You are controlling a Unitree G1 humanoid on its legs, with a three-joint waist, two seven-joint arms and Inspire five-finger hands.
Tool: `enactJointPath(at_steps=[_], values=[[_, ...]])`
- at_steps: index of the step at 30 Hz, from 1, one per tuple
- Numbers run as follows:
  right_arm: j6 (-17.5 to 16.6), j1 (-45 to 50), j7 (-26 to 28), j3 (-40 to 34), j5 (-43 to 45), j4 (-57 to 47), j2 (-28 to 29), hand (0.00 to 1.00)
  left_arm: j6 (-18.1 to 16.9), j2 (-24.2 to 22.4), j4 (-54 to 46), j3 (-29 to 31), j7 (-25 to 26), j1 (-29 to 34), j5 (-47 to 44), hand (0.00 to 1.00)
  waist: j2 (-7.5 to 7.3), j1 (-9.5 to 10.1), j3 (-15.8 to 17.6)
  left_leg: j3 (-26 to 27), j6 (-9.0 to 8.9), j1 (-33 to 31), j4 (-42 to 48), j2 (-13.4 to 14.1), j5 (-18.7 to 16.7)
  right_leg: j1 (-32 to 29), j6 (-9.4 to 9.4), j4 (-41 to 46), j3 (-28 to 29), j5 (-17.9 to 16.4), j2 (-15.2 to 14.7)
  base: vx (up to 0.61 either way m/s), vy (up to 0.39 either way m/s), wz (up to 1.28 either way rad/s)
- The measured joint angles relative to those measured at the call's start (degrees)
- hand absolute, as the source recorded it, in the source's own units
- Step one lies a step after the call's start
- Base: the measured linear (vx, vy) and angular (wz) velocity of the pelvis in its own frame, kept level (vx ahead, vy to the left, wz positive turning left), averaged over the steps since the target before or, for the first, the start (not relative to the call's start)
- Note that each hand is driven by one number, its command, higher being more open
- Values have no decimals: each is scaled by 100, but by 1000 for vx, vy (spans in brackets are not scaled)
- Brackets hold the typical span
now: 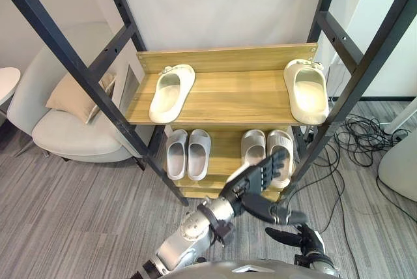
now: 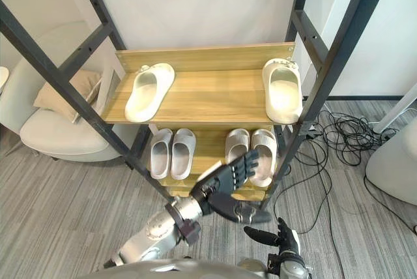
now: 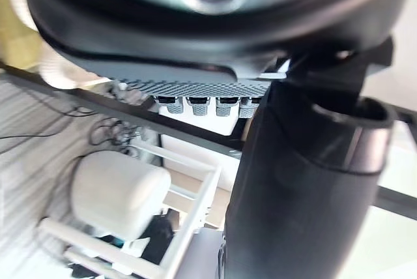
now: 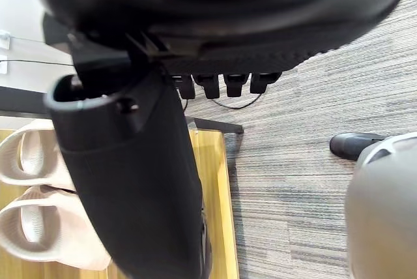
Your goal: Organize the slippers on the shoe rack
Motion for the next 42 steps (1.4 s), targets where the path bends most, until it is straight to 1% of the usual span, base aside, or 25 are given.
enactJointPath(at_steps=[3,5,8,10,15,16,18,19,20,21,22,27,28,31,33,37,42], values=[[1,162,9,25,-1,8,-18,100,-174,-8,-275,298,204,-4,-54,100,-35,9,-94,4,14,57,1,1,-19,59,3,-9,7,-1,-4,0,0,0],[2,272,11,23,-2,15,-21,100,-206,-75,-533,536,437,-9,-54,100,-42,15,-115,18,25,55,29,-1,-36,45,13,25,32,-7,-16,-20,20,-3],[4,395,16,25,-6,67,-21,100,-252,-149,-733,666,585,-56,-47,100,-67,23,-135,18,27,59,49,-7,-38,39,30,71,34,-24,-33,0,0,0],[24,418,63,26,-11,238,-5,100,-338,-261,-794,784,798,-253,20,100,-108,25,-176,19,28,38,68,-13,-39,-31,28,187,44,-73,-56,0,0,0],[23,445,78,27,-14,241,6,100,-362,-356,-802,1188,1080,-660,294,100,-135,20,-193,20,31,43,101,-27,-41,-82,35,354,56,-149,-92,0,0,0],[20,445,80,25,-13,241,8,100,-426,-346,-798,1449,1286,-861,581,100,-148,21,-198,18,31,39,106,-33,-40,-138,37,461,60,-207,-116,0,0,0],[18,447,80,25,-13,246,10,100,-501,-323,-726,1724,1543,-1088,1025,100,-163,18,-207,11,30,44,108,-31,-40,-147,31,495,55,-229,-117,0,0,0],[19,447,80,26,-13,246,10,100,-561,-278,-661,1774,1584,-1142,1101,100,-167,18,-209,7,30,47,106,-29,-40,-138,31,486,48,-228,-115,0,0,0],[18,446,79,40,-25,247,9,100,-667,-202,-484,1875,1740,-1301,1324,100,-178,16,-224,2,28,44,105,-24,-39,-130,30,460,35,-223,-106,0,0,0],[19,445,79,65,-30,248,9,100,-685,-73,-262,1990,1850,-1469,1489,100,-194,11,-237,-1,25,37,97,-14,-37,-128,27,423,21,-208,-92,0,0,0],[19,445,78,68,-31,248,10,100,-688,-27,-170,2018,1884,-1523,1545,100,-200,11,-240,-1,24,36,93,-11,-37,-125,27,410,19,-204,-88,0,0,0],[19,411,80,68,-31,248,29,100,-642,543,967,2383,2135,-1958,2150,100,-204,-38,-249,3,20,35,11,-8,-32,-42,40,121,-2,-81,-41,30,6,0],[20,409,80,68,-31,249,33,100,-635,591,1032,2415,2145,-1992,2194,100,-208,-38,-247,5,20,31,8,-8,-31,-42,43,105,-1,-72,-38,35,11,-2],[20,388,81,64,-31,250,94,100,-513,1207,1499,2729,2282,-2258,2552,100,-303,-52,-194,27,20,-14,4,-17,-28,-36,50,-39,21,3,-19,52,16,-4],[19,387,82,51,-51,250,103,100,-410,1492,1663,2897,2321,-2316,2718,100,-330,-56,-190,55,20,-14,4,-36,-28,-3,58,-154,68,61,-21,48,30,-9],[19,351,119,21,-62,276,120,100,-289,1734,1855,3011,2376,-2446,3021,100,-336,-36,-176,65,25,-10,5,-78,-25,122,61,-433,81,213,-23,12,28,-2],[16,337,125,10,-62,299,120,100,-286,1777,2076,3099,2371,-2565,3244,100,-323,-34,-146,80,28,-36,4,-69,-24,160,35,-631,110,357,14,-28,22,-3]])
